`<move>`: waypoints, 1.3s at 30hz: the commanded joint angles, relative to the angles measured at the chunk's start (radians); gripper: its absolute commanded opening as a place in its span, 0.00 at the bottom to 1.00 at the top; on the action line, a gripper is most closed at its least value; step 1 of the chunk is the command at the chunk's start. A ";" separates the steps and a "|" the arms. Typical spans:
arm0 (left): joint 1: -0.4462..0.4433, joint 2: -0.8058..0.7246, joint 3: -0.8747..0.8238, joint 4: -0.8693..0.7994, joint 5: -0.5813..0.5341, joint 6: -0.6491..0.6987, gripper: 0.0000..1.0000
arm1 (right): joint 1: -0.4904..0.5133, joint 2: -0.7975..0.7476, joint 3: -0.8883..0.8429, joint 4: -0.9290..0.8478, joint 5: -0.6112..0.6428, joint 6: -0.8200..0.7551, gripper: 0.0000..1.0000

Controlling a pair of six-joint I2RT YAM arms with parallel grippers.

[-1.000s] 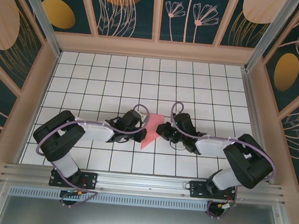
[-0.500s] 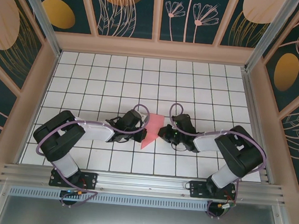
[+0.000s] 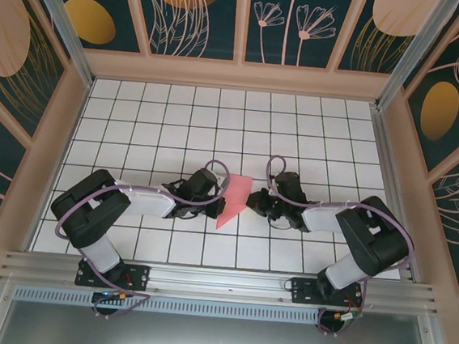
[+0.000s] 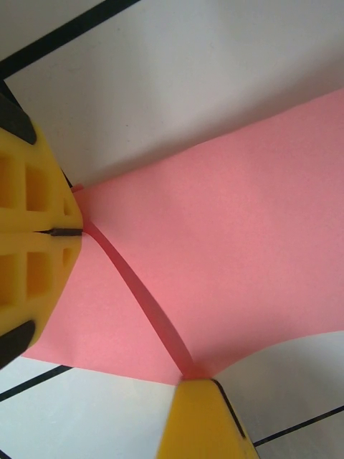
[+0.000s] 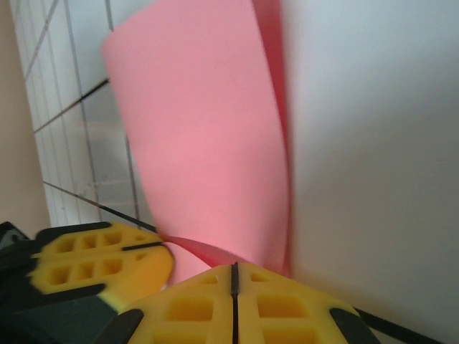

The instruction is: Fold a paper plane with a square sheet of paper (pick it up from the middle)

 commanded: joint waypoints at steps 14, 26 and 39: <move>0.000 -0.003 -0.011 -0.100 -0.013 0.008 0.00 | 0.047 -0.121 0.110 -0.151 0.051 -0.019 0.10; -0.001 -0.012 0.002 -0.103 -0.009 0.018 0.00 | 0.122 0.022 0.100 -0.039 0.063 0.025 0.09; 0.000 -0.202 -0.006 -0.129 -0.091 -0.062 0.37 | 0.126 0.097 0.064 -0.037 0.115 0.076 0.07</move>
